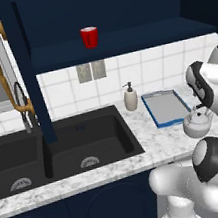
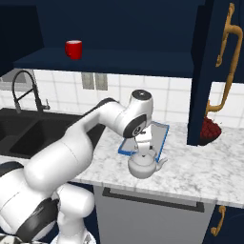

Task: Pick the kettle from the counter and place it on the tray. Then pick the mug from the cabinet and place it on the tray. Then close the cabinet doors.

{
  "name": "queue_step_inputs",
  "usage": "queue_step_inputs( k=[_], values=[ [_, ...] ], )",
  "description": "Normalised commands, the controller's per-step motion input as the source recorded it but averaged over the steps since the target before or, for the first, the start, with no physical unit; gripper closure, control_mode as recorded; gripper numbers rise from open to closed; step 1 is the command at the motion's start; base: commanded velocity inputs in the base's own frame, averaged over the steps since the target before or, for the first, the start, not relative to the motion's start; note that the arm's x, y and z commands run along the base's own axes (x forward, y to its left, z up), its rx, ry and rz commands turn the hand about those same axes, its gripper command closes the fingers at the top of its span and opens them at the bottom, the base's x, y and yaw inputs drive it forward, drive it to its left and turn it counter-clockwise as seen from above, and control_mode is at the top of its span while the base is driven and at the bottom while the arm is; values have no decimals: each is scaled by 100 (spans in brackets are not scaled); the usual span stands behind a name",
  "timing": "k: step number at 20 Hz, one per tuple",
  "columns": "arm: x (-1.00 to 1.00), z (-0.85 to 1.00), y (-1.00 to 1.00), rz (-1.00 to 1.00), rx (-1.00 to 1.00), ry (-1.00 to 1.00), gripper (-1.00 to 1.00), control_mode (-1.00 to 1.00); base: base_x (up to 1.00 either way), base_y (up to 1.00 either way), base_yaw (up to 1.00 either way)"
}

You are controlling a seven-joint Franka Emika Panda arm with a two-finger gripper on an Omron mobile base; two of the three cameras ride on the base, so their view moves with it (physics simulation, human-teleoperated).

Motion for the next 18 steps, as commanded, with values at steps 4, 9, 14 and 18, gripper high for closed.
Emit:
queue_step_inputs(
  k=[4, 9, 14, 18],
  values=[
    [29, -26, -1, -1, 2, 0, -100, -100, 0, 0, 0],
    [21, -32, -2, -3, 0, 1, -100, -100, 0, 0, 0],
    [7, -32, -10, -5, 0, 1, -100, -100, 0, 0, 0],
    [6, -29, -3, -2, 0, 0, -100, -100, 0, 0, 0]
  ],
)
